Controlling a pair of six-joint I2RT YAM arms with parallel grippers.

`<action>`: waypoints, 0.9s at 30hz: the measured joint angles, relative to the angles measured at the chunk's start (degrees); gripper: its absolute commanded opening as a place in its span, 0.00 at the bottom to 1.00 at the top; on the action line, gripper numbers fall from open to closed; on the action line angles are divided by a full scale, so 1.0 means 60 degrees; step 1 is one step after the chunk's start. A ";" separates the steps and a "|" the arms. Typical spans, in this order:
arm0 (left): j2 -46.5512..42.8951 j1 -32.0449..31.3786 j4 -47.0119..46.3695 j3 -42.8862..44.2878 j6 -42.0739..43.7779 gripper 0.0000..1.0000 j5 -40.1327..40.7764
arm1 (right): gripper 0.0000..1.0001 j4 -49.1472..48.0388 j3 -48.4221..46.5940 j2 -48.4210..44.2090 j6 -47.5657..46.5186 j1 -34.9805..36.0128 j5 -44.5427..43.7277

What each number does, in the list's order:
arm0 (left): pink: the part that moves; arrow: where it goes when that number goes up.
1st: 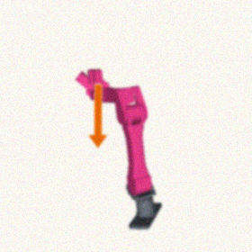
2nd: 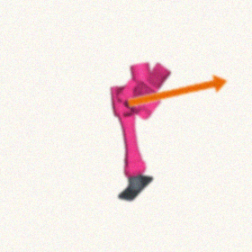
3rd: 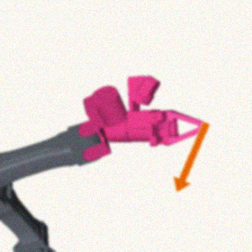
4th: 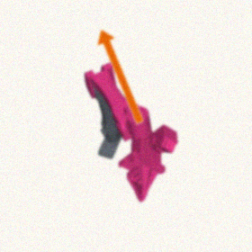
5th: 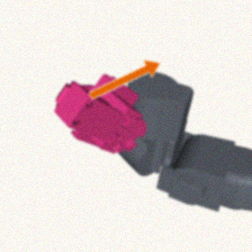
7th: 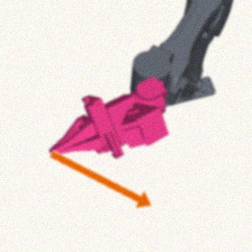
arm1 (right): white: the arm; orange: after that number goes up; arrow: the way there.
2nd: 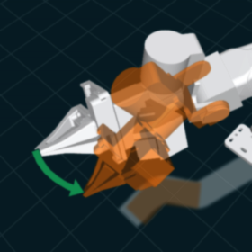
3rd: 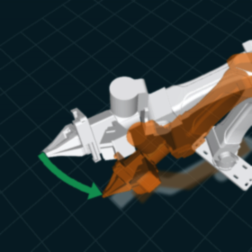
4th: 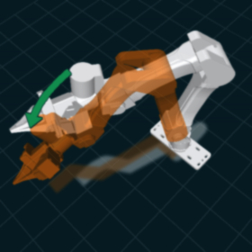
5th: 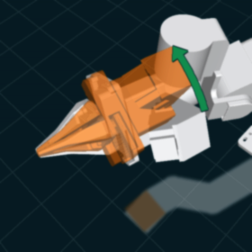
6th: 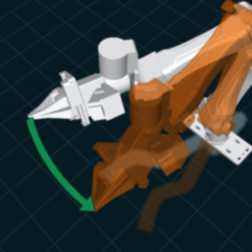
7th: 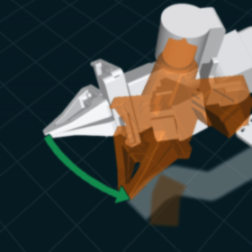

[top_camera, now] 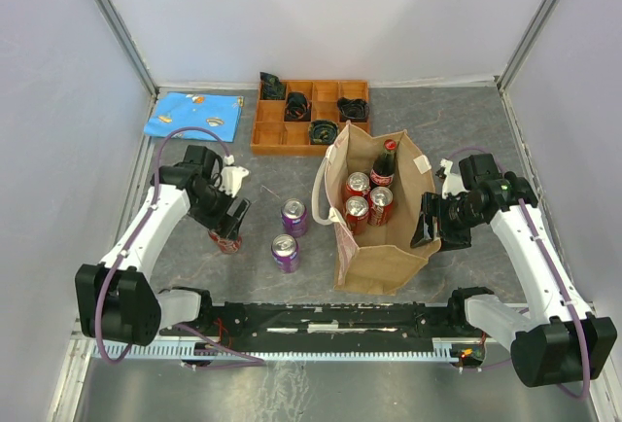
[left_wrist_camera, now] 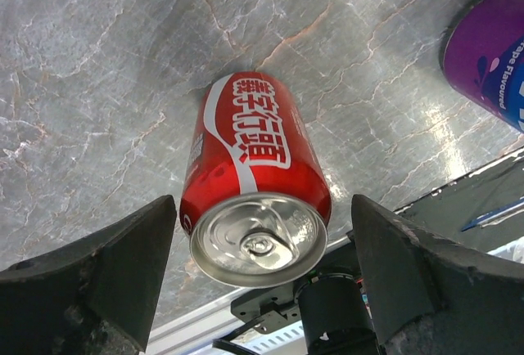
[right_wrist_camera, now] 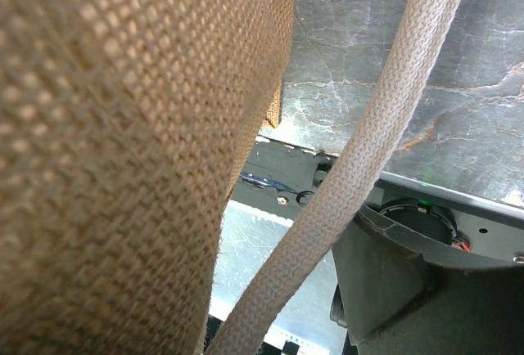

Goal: Place the beverage into the canvas bag

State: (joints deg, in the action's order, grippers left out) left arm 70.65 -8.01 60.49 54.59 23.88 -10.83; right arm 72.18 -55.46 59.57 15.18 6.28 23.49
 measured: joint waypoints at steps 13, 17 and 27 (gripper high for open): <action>0.0266 -0.0168 -0.0182 0.0015 0.0004 0.84 0.0051 | 0.73 0.0007 0.0000 0.0025 0.0000 0.0000 0.0000; 0.0273 -0.0178 -0.0175 0.0015 0.0007 0.81 0.0142 | 0.73 0.0007 0.0000 0.0025 0.0000 0.0000 0.0000; 0.0233 -0.0189 -0.0157 -0.0040 0.0022 0.06 0.0368 | 0.73 0.0004 0.0000 -0.0004 0.0000 0.0000 0.0004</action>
State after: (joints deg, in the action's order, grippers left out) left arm 72.05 -9.15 59.55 54.35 24.01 -8.62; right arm 72.20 -55.46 59.55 15.18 6.28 23.51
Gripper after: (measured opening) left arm 0.721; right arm 0.735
